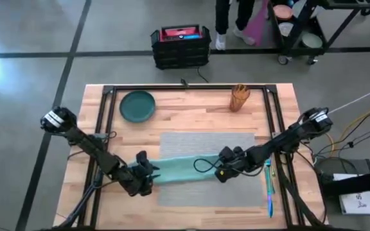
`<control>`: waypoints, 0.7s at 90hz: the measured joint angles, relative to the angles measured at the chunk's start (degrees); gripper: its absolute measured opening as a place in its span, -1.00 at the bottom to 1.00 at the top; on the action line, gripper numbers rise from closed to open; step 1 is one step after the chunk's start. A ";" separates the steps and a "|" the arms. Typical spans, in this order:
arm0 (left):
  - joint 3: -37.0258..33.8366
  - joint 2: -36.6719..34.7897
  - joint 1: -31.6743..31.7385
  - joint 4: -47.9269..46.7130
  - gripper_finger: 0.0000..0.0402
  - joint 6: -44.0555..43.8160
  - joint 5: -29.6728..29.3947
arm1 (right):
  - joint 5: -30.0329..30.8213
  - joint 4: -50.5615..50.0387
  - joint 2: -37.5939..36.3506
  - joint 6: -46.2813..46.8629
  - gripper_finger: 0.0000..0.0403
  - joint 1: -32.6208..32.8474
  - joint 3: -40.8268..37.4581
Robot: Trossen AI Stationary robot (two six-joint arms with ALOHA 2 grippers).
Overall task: Set table place
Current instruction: Fold the light blue table napkin
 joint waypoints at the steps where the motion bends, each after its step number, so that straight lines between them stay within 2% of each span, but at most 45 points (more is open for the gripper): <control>1: 0.00 0.03 0.30 0.02 -0.43 0.63 0.12 | 0.00 0.00 0.00 0.00 -0.03 -0.02 0.00; 11: 0.00 0.50 3.68 1.05 -0.43 3.56 2.92 | -0.02 0.02 0.00 0.61 -0.03 -0.10 -0.01; 28: -1.40 5.24 7.64 9.45 -0.43 6.81 7.13 | 0.28 0.06 0.00 3.20 -0.07 -0.10 -0.02; 43: -1.15 10.48 8.17 14.38 -0.43 8.94 15.97 | 0.58 0.16 0.00 4.36 -0.11 -0.10 -0.07; 63: -0.81 12.35 8.17 15.45 -0.43 8.69 16.39 | 0.59 1.89 0.09 6.29 -0.14 -0.13 -0.15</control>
